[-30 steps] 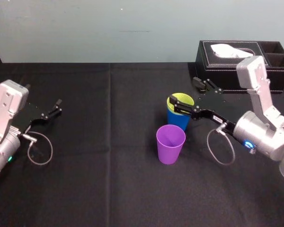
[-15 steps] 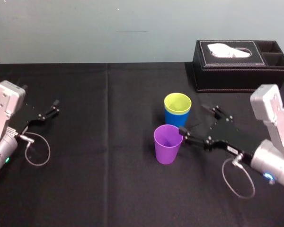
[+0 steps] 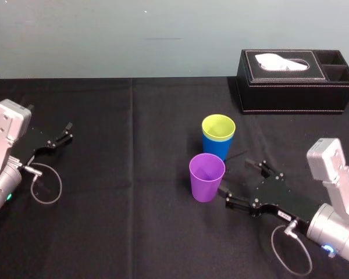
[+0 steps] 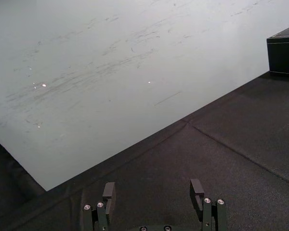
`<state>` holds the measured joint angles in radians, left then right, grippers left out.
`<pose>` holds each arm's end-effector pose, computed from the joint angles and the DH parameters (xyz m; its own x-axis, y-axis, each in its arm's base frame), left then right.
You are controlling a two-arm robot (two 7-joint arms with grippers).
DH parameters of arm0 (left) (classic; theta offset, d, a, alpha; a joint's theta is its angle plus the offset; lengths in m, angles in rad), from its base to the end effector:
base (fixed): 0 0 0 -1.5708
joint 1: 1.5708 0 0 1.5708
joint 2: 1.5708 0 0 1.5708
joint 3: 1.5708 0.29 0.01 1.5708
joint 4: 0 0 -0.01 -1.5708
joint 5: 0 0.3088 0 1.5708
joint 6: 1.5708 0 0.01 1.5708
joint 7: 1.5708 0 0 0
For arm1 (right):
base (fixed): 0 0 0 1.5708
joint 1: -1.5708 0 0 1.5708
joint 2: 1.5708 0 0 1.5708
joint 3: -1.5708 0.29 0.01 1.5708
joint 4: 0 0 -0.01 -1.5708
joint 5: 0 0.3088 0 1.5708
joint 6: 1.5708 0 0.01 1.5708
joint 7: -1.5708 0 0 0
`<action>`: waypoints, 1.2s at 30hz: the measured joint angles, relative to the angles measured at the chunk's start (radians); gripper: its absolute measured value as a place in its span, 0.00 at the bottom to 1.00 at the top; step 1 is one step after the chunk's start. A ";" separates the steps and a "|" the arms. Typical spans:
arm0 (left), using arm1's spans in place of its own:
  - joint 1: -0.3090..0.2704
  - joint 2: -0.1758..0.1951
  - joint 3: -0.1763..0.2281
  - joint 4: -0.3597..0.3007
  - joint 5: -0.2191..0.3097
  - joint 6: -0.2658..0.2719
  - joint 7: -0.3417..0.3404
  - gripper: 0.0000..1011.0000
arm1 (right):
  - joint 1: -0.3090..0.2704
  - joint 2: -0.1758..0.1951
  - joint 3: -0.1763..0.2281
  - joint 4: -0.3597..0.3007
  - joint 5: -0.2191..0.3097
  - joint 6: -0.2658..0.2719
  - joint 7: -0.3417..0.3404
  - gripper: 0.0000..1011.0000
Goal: Stack the three plastic cups sequentially using one hand.
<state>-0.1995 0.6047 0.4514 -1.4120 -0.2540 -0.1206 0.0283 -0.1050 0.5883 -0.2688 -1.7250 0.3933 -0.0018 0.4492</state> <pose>0.3581 0.0827 -0.3023 0.2923 0.8803 0.3737 -0.9553 0.2873 0.0702 0.2862 -0.0671 -0.2884 0.6973 -0.7129 0.0739 0.7136 0.6810 -0.1642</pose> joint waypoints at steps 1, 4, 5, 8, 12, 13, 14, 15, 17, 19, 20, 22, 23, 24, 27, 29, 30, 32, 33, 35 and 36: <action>0.000 0.000 0.000 0.000 0.000 0.000 0.000 1.00 | 0.000 0.000 0.000 0.000 0.000 0.000 0.000 0.99; 0.000 0.000 0.000 0.000 0.000 0.000 0.000 1.00 | -0.003 -0.009 -0.009 0.010 -0.009 -0.004 -0.003 0.99; 0.000 0.000 0.000 0.000 0.000 0.000 0.000 1.00 | -0.004 -0.013 -0.013 0.014 -0.014 -0.006 -0.004 0.99; 0.000 0.000 0.000 0.000 0.000 0.000 0.000 1.00 | -0.004 -0.021 -0.020 0.024 -0.023 -0.010 -0.006 0.99; 0.000 0.000 0.000 0.000 0.000 0.000 0.000 1.00 | 0.001 -0.035 -0.025 0.039 -0.033 -0.016 -0.015 0.99; 0.000 0.000 0.000 0.000 0.000 0.000 0.000 1.00 | 0.002 -0.039 -0.025 0.042 -0.034 -0.016 -0.017 0.99; 0.000 0.000 0.000 0.000 0.000 0.000 0.000 1.00 | 0.006 -0.047 -0.028 0.048 -0.037 -0.018 -0.021 0.99; 0.000 0.000 0.000 0.000 0.000 0.000 0.000 1.00 | 0.008 -0.051 -0.030 0.051 -0.039 -0.018 -0.022 0.99; 0.000 0.000 0.000 0.000 0.000 0.000 0.000 1.00 | 0.014 -0.058 -0.034 0.057 -0.042 -0.019 -0.024 0.99; 0.000 0.000 0.000 0.000 0.000 0.000 0.000 1.00 | 0.025 -0.070 -0.041 0.068 -0.048 -0.021 -0.024 0.99; 0.000 0.000 0.000 0.000 0.000 0.000 0.000 1.00 | 0.028 -0.074 -0.043 0.072 -0.050 -0.022 -0.024 0.99; 0.000 0.000 0.000 0.000 0.000 0.000 0.000 1.00 | 0.040 -0.085 -0.049 0.083 -0.053 -0.024 -0.023 0.99; 0.000 0.000 0.000 0.000 0.000 0.000 0.000 1.00 | 0.048 -0.091 -0.052 0.089 -0.054 -0.024 -0.023 0.99; 0.000 0.000 0.000 0.000 0.000 0.000 0.000 1.00 | 0.051 -0.094 -0.054 0.091 -0.055 -0.025 -0.022 0.99; 0.000 0.000 0.000 0.000 0.000 0.000 0.000 1.00 | 0.065 -0.104 -0.061 0.102 -0.059 -0.026 -0.020 0.99; 0.000 0.000 0.000 0.000 0.000 0.000 0.000 1.00 | 0.071 -0.109 -0.065 0.108 -0.063 -0.026 -0.019 0.99; 0.000 0.000 0.000 0.000 0.000 0.000 0.000 1.00 | 0.074 -0.111 -0.067 0.110 -0.064 -0.026 -0.019 0.99; 0.000 0.000 0.000 0.000 0.000 0.000 0.000 1.00 | 0.083 -0.116 -0.071 0.118 -0.071 -0.026 -0.020 0.99; 0.000 0.000 0.000 0.000 0.000 0.000 0.000 1.00 | 0.085 -0.118 -0.072 0.119 -0.072 -0.026 -0.020 0.99; 0.000 0.000 0.000 0.000 0.000 0.000 0.000 1.00 | 0.093 -0.123 -0.076 0.125 -0.078 -0.026 -0.021 0.99; 0.000 0.000 0.000 0.000 0.000 0.000 0.000 1.00 | 0.097 -0.125 -0.078 0.127 -0.080 -0.026 -0.021 0.99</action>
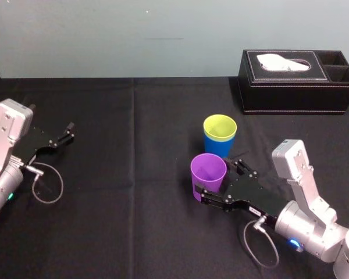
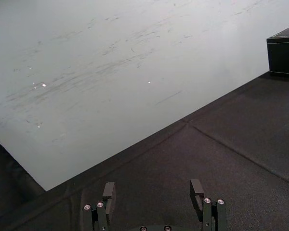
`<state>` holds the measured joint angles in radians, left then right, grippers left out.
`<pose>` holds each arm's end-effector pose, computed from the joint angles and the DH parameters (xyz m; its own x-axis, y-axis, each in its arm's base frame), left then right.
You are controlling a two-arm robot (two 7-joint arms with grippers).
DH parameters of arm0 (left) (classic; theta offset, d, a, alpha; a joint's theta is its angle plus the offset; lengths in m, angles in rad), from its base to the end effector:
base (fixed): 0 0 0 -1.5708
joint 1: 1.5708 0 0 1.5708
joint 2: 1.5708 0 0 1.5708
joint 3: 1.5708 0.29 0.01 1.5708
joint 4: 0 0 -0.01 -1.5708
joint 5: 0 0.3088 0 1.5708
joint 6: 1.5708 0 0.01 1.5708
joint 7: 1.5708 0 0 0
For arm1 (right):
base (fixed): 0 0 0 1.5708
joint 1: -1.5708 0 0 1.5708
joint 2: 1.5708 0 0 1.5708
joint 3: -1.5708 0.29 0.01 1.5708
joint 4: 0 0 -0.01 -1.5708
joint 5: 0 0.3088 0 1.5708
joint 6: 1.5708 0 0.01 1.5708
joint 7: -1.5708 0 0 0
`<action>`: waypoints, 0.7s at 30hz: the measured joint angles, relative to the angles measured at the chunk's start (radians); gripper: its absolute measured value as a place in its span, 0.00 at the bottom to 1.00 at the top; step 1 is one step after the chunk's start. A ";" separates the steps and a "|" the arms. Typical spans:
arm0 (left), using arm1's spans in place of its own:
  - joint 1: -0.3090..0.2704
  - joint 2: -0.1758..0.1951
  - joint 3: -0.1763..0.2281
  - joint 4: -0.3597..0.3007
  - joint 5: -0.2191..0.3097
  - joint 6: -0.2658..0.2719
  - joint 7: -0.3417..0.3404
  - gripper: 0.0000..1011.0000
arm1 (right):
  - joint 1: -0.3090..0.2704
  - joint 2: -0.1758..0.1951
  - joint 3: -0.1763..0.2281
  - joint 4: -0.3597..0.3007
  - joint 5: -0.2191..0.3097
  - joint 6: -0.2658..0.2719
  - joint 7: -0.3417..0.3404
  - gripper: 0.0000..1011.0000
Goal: Stack the three plastic cups sequentially using one hand.
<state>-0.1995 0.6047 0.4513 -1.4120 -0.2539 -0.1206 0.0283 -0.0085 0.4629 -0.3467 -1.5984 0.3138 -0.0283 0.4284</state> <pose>0.3581 0.0827 -0.3023 0.2922 0.8803 0.3738 -0.9553 0.2873 0.0702 0.3068 -0.0300 -0.3128 0.6932 -0.7179 0.0640 0.7181 0.6803 -0.1469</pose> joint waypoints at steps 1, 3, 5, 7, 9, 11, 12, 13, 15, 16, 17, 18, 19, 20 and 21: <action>0.000 0.000 0.000 0.000 0.000 0.000 0.000 1.00 | 0.006 -0.004 -0.003 0.003 -0.003 0.000 0.000 0.99; 0.000 0.000 0.000 0.000 0.000 0.000 0.000 1.00 | 0.013 -0.009 -0.007 0.008 -0.008 -0.001 0.000 0.99; 0.000 0.000 0.000 0.000 0.000 0.000 0.000 1.00 | 0.017 -0.012 -0.009 0.011 -0.010 -0.003 0.000 0.99; 0.000 0.000 0.000 0.000 0.000 0.000 0.000 1.00 | 0.023 -0.017 -0.013 0.016 -0.014 -0.004 0.000 0.99; 0.000 0.000 0.000 0.000 0.000 0.000 0.000 1.00 | 0.027 -0.019 -0.016 0.019 -0.016 -0.004 0.001 0.99; 0.000 0.000 0.000 0.000 0.000 0.000 0.000 1.00 | 0.030 -0.022 -0.018 0.022 -0.018 -0.005 0.003 0.99; 0.000 0.000 0.000 0.000 0.000 0.000 0.000 1.00 | 0.032 -0.022 -0.019 0.023 -0.019 -0.005 0.003 0.99; 0.000 0.000 0.000 0.000 0.000 0.000 0.000 1.00 | 0.032 -0.023 -0.020 0.024 -0.020 -0.005 0.003 0.99; 0.000 0.000 0.000 0.000 0.000 0.000 0.000 1.00 | 0.034 -0.026 -0.021 0.027 -0.022 -0.006 0.003 0.99; 0.000 0.000 0.000 0.000 0.000 0.000 0.000 1.00 | 0.035 -0.027 -0.021 0.028 -0.022 -0.006 0.003 0.99; 0.000 0.000 0.000 0.000 0.000 0.000 0.000 1.00 | 0.036 -0.027 -0.021 0.029 -0.023 -0.006 0.002 0.99; 0.000 0.000 0.000 0.000 0.000 0.000 0.000 1.00 | 0.036 -0.028 -0.022 0.030 -0.024 -0.006 0.002 0.99; 0.000 0.000 0.000 0.000 0.000 0.000 0.000 1.00 | 0.036 -0.029 -0.022 0.031 -0.024 -0.006 0.002 0.99; 0.000 0.000 0.000 0.000 0.000 0.000 0.000 1.00 | 0.037 -0.030 -0.022 0.032 -0.025 -0.006 0.001 0.99; 0.000 0.000 0.000 0.000 0.000 0.000 0.000 1.00 | 0.037 -0.030 -0.022 0.034 -0.025 -0.006 0.001 0.99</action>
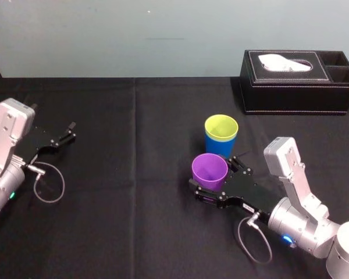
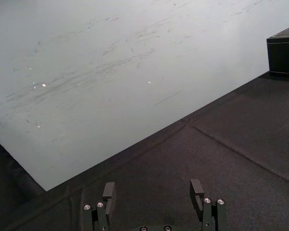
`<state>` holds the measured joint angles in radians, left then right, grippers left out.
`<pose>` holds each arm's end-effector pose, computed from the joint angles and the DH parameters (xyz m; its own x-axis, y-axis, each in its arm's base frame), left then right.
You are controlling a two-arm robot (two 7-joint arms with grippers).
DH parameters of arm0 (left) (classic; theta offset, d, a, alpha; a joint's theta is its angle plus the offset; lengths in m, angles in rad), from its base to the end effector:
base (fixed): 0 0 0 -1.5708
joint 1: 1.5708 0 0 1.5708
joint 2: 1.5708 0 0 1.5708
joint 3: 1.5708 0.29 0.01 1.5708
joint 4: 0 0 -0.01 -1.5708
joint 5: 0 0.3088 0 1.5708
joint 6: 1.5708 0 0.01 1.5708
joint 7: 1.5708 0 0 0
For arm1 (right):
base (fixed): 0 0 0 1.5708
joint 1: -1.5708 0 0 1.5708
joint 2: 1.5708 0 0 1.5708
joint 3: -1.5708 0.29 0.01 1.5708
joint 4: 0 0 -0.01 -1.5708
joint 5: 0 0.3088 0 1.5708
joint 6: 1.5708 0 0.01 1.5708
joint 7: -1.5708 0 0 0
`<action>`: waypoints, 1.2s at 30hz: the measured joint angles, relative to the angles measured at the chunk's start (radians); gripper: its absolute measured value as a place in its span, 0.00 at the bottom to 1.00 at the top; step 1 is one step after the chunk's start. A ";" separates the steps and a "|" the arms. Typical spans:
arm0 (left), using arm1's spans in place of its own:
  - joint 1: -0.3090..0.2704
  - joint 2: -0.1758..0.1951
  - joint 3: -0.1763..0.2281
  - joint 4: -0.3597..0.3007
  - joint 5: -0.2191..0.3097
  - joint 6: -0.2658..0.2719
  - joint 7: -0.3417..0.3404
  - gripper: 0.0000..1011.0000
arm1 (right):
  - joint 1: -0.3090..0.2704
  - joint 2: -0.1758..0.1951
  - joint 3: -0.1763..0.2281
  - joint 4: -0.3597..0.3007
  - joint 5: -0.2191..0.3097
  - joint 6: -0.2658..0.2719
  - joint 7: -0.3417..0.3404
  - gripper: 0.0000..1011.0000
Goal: Stack the three plastic cups sequentially using one hand.
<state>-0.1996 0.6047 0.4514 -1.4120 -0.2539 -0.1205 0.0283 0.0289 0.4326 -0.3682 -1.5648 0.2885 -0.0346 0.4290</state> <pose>0.3581 0.0827 -0.3022 0.2922 0.8803 0.3738 -0.9553 0.2873 0.0702 0.3159 -0.0191 -0.3144 0.6998 -0.7103 0.0757 0.7128 0.6874 -0.1393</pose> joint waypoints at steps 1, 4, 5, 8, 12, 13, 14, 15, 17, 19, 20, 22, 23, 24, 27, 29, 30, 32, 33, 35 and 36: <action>0.000 0.000 0.000 0.000 0.000 0.000 0.000 1.00 | 0.002 -0.001 0.000 0.003 -0.002 -0.001 0.000 0.99; 0.000 0.000 0.000 0.000 0.000 0.000 0.000 1.00 | 0.006 -0.005 -0.002 0.007 -0.005 -0.002 -0.001 0.99; 0.000 0.000 0.000 0.000 0.000 0.000 0.000 1.00 | 0.007 -0.005 -0.003 0.008 -0.005 -0.003 -0.001 0.99; 0.000 0.000 0.000 0.000 0.000 0.000 0.000 1.00 | 0.013 -0.008 -0.004 0.013 -0.006 -0.005 0.001 0.99; 0.000 0.000 0.000 0.000 0.000 0.000 0.000 1.00 | 0.015 -0.008 -0.005 0.015 -0.006 -0.006 0.003 0.99; 0.000 0.000 0.000 0.000 0.000 0.000 0.000 1.00 | 0.014 -0.008 -0.004 0.015 -0.006 -0.006 0.003 0.99; 0.000 0.000 0.000 0.000 0.000 0.000 0.000 1.00 | 0.014 -0.008 -0.004 0.015 -0.006 -0.006 0.003 0.99; 0.000 0.000 0.000 0.000 0.000 0.000 0.000 1.00 | 0.014 -0.008 -0.004 0.014 -0.006 -0.006 0.003 0.99; 0.000 0.000 0.000 0.000 0.000 0.000 0.000 1.00 | 0.013 -0.008 -0.004 0.014 -0.006 -0.006 0.003 0.99; 0.000 0.000 0.000 0.000 0.000 0.000 0.000 1.00 | 0.013 -0.008 -0.004 0.014 -0.006 -0.006 0.003 0.99; 0.000 0.000 0.000 0.000 0.000 0.000 0.000 1.00 | 0.013 -0.008 -0.004 0.013 -0.006 -0.005 0.003 0.97; 0.000 0.000 0.000 0.000 0.000 0.000 0.000 1.00 | 0.012 -0.007 -0.004 0.013 -0.006 -0.005 0.003 0.92; 0.000 0.000 0.000 0.000 0.000 0.000 0.000 1.00 | 0.012 -0.007 -0.004 0.013 -0.006 -0.005 0.003 0.92; 0.000 0.000 0.000 0.000 0.000 0.000 0.000 1.00 | 0.012 -0.007 -0.004 0.012 -0.006 -0.005 0.003 0.87; 0.000 0.000 0.000 0.000 0.000 0.000 0.000 1.00 | 0.011 -0.007 -0.004 0.012 -0.006 -0.005 0.003 0.81; 0.000 0.000 0.000 0.000 0.000 0.000 0.000 1.00 | 0.011 -0.007 -0.003 0.012 -0.006 -0.005 0.003 0.78; 0.000 0.000 0.000 0.000 0.000 0.000 0.000 1.00 | 0.011 -0.007 -0.003 0.012 -0.006 -0.005 0.003 0.78; 0.000 0.000 0.000 0.000 0.000 0.000 0.000 1.00 | 0.011 -0.007 -0.003 0.011 -0.006 -0.005 0.003 0.77; 0.000 0.000 0.000 0.000 0.000 0.000 0.000 1.00 | 0.011 -0.007 -0.003 0.011 -0.006 -0.005 0.003 0.76; 0.000 0.000 0.000 0.000 0.000 0.000 0.000 1.00 | 0.011 -0.006 -0.003 0.011 -0.006 -0.004 0.003 0.75; 0.000 0.000 0.000 0.000 0.000 0.000 0.000 1.00 | 0.011 -0.006 -0.003 0.011 -0.006 -0.004 0.003 0.75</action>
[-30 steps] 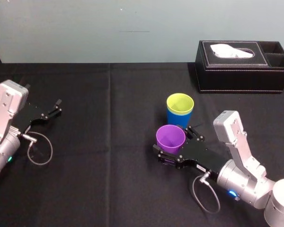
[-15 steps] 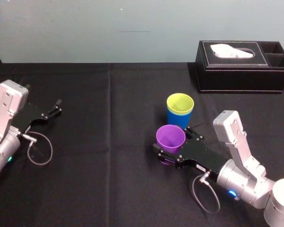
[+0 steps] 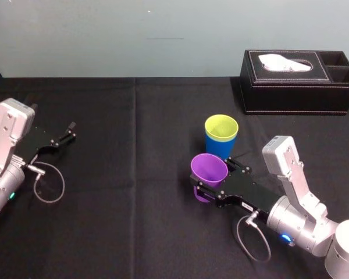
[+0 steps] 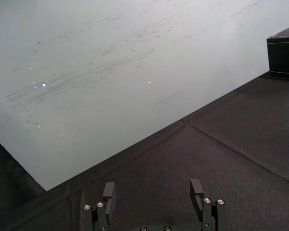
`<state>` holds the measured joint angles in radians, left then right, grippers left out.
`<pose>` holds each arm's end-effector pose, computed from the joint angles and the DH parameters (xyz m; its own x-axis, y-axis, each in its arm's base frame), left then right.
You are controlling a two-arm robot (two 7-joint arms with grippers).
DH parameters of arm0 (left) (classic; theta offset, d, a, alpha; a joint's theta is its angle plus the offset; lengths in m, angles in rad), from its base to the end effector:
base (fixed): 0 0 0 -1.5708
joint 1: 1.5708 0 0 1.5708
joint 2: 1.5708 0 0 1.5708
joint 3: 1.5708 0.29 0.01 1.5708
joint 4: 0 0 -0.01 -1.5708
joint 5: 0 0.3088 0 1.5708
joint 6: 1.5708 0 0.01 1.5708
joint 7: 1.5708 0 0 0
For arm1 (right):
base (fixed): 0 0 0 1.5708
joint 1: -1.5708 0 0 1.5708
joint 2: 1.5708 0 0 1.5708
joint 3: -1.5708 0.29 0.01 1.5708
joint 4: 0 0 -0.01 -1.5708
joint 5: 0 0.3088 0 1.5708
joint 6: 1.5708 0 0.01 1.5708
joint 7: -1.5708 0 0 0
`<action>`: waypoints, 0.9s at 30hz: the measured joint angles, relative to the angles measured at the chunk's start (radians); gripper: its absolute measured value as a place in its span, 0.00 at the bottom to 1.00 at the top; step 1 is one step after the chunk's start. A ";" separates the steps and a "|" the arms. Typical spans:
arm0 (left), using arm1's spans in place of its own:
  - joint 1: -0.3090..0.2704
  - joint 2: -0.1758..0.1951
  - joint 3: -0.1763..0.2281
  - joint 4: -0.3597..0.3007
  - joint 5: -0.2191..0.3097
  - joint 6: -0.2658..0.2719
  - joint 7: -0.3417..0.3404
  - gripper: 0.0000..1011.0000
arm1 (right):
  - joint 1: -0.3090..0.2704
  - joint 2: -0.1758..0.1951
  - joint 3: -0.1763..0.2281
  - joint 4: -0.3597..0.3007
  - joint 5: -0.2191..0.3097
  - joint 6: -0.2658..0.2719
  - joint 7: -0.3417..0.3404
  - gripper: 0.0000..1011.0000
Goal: Stack the three plastic cups sequentially using one hand.
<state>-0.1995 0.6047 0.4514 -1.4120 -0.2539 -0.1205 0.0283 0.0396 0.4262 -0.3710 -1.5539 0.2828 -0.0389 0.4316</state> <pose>0.3581 0.0827 -0.3023 0.2923 0.8803 0.3738 -0.9553 0.2873 0.0703 0.3190 -0.0177 -0.3146 0.7010 -0.7086 0.0806 0.7120 0.6889 -0.1361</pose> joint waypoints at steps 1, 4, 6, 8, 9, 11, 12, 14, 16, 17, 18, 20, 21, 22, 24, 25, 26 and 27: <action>0.000 0.000 0.000 0.000 0.000 0.000 0.000 1.00 | -0.001 0.001 0.000 -0.003 -0.001 0.000 0.000 0.74; 0.000 0.000 0.000 0.000 0.000 0.000 0.000 1.00 | -0.004 0.005 0.001 -0.011 -0.005 0.000 -0.002 0.73; 0.000 0.000 0.000 0.000 0.000 0.000 0.000 1.00 | -0.005 0.007 0.003 -0.016 -0.006 0.001 -0.002 0.73; 0.000 0.000 0.000 0.000 0.000 0.000 0.000 1.00 | -0.007 0.011 0.006 -0.026 -0.006 0.006 -0.002 0.72; 0.000 0.000 0.000 0.000 0.000 0.000 0.000 1.00 | -0.008 0.013 0.008 -0.030 -0.006 0.008 -0.002 0.72; 0.000 0.000 0.000 0.000 0.000 0.000 0.000 1.00 | -0.010 0.018 0.013 -0.045 -0.004 0.019 -0.002 0.72; 0.000 0.000 0.000 0.000 0.000 0.000 0.000 1.00 | -0.011 0.020 0.014 -0.051 -0.002 0.024 -0.003 0.72; 0.000 0.000 0.000 0.000 0.000 0.000 0.000 1.00 | -0.011 0.028 0.018 -0.071 0.003 0.036 0.000 0.72; 0.000 0.000 0.000 0.000 0.000 0.000 0.000 1.00 | -0.010 0.033 0.022 -0.084 0.010 0.046 0.003 0.72; 0.000 0.000 0.000 0.000 0.000 0.000 0.000 1.00 | -0.009 0.038 0.026 -0.098 0.021 0.059 0.007 0.72; 0.000 0.000 0.000 0.000 0.000 0.000 0.000 1.00 | -0.009 0.038 0.026 -0.098 0.021 0.059 0.007 0.72; 0.000 0.000 0.000 0.000 0.000 0.000 0.000 1.00 | -0.006 0.044 0.034 -0.115 0.038 0.083 0.009 0.72; 0.000 0.000 0.000 0.000 0.000 0.000 0.000 1.00 | -0.002 0.048 0.040 -0.127 0.050 0.103 0.009 0.72; 0.000 0.000 0.000 0.000 0.000 0.000 0.000 1.00 | 0.000 0.050 0.042 -0.133 0.056 0.113 0.009 0.72; 0.000 0.000 0.000 0.000 0.000 0.000 0.000 1.00 | 0.008 0.057 0.049 -0.149 0.074 0.141 0.008 0.72; 0.000 0.000 0.000 0.000 0.000 0.000 0.000 1.00 | 0.011 0.059 0.051 -0.153 0.079 0.148 0.008 0.72; 0.000 0.000 0.000 0.000 0.000 0.000 0.000 1.00 | 0.014 0.062 0.053 -0.159 0.084 0.154 0.008 0.72; 0.000 0.000 0.000 0.000 0.000 0.000 0.000 1.00 | 0.021 0.068 0.057 -0.168 0.094 0.165 0.008 0.72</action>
<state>-0.1995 0.6047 0.4514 -1.4120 -0.2539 -0.1205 0.0283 0.0607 0.4944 -0.3142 -1.7218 0.3768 0.1263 0.4399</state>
